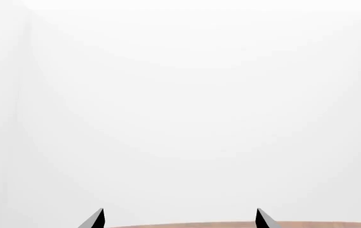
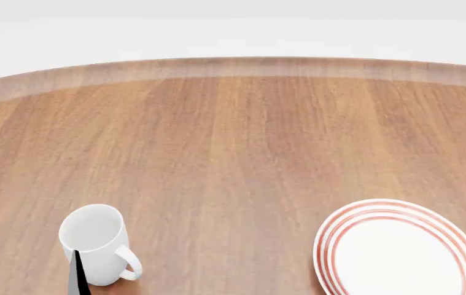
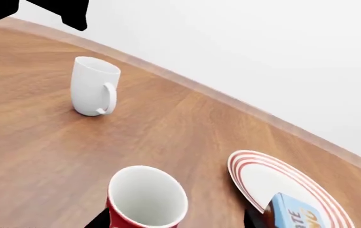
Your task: Pick up the red mug and put it on the plate
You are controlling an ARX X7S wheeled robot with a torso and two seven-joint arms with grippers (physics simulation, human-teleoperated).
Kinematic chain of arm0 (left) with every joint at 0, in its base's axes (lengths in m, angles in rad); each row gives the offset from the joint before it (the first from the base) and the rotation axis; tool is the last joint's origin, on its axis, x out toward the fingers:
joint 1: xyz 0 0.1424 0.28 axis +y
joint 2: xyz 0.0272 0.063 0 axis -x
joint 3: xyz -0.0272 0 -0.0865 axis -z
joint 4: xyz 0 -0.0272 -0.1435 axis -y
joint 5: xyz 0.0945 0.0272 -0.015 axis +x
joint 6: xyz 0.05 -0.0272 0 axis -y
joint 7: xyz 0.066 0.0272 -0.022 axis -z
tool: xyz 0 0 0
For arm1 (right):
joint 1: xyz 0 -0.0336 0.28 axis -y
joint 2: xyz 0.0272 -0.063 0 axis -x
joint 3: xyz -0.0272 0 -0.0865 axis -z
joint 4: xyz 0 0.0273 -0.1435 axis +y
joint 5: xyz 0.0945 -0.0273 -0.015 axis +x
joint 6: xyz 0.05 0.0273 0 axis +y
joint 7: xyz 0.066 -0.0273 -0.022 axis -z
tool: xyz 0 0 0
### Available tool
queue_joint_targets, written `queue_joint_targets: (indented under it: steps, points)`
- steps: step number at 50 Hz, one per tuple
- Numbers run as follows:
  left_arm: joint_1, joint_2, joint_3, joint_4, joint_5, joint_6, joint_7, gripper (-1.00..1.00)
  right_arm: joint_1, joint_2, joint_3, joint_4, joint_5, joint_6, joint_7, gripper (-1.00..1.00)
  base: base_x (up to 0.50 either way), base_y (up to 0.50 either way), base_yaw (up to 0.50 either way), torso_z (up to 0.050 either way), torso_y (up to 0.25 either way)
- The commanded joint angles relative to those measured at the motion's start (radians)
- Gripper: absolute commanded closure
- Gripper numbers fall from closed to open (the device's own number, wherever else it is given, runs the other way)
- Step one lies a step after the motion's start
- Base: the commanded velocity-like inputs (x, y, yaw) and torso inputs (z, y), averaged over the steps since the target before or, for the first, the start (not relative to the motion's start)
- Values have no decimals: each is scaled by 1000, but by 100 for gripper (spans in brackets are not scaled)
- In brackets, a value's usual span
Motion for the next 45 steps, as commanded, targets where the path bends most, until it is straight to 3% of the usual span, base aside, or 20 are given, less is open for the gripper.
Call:
queue_joint_targets:
  steps: [1, 11, 45]
  points:
    - [-1, -2, 3, 0, -1, 1, -2, -100, 15, 2, -14, 44, 43, -36, 0, -100, 0, 0, 0, 0, 0]
    - [-2, -3, 6, -2, -1, 3, -4, -100, 55, -5, -24, 148, 92, -101, 5, -100, 0, 0, 0, 0, 0]
    - [-4, -8, 14, -4, -4, 7, -11, -100, 91, -10, -68, 212, 153, -136, -17, -100, 0, 0, 0, 0, 0]
